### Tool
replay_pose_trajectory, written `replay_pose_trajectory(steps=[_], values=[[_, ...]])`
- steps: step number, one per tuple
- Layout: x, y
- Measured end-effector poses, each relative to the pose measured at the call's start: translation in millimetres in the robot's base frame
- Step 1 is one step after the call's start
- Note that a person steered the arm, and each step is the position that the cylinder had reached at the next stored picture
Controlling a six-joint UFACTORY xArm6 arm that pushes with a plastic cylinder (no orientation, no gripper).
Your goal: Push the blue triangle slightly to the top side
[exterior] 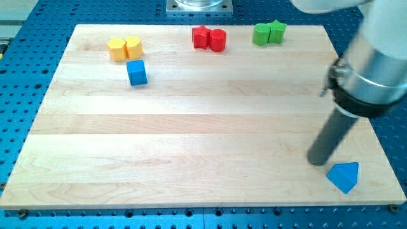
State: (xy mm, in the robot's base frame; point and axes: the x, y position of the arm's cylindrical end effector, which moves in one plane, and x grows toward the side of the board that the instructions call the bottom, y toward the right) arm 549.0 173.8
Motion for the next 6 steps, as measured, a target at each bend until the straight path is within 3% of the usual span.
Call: replay_pose_trajectory(steps=[1,2,3,5,6], values=[[-19.4,78.0],[45.5,108.8],[68.9,66.7],[57.2,-19.1],[39.6,-124.5]])
